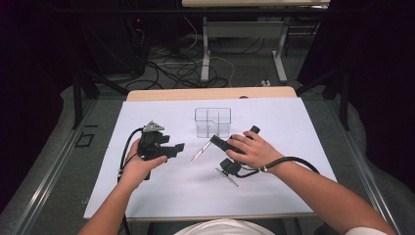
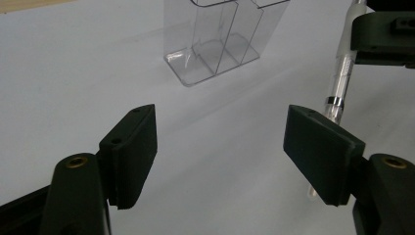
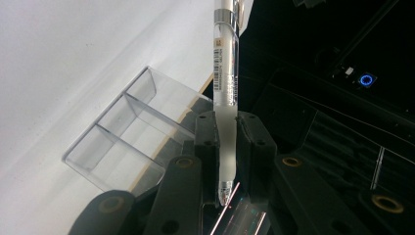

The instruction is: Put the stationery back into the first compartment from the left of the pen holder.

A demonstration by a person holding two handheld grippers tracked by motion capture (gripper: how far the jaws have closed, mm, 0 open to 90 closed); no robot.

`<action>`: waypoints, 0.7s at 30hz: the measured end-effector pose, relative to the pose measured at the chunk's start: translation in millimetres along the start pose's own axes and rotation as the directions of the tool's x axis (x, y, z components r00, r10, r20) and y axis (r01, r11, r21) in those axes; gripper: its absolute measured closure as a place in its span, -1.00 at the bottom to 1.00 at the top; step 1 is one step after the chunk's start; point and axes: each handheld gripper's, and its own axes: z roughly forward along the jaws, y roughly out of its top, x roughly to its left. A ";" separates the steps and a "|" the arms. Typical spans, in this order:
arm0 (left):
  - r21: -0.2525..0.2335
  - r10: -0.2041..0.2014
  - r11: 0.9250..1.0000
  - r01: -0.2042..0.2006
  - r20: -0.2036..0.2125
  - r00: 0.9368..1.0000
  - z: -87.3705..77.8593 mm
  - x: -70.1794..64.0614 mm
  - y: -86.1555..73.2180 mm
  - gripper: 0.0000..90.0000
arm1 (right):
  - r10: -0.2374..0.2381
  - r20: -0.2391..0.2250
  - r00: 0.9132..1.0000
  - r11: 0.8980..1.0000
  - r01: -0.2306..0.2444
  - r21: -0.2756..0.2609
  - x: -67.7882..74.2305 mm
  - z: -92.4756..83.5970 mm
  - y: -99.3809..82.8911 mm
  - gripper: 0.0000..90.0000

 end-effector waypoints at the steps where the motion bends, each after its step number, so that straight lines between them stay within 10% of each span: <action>1: 0.004 0.005 1.000 -0.005 0.004 1.000 0.0 -0.5 1.3 -0.33 | -0.001 0.000 1.000 1.000 0.001 -0.005 0.2 0.6 0.6 0.78; 21: 0.110 -0.025 0.994 0.010 0.141 0.990 15.6 -21.7 24.0 0.01 | -0.041 -0.004 0.999 0.999 0.041 -0.004 2.6 -2.8 6.1 0.78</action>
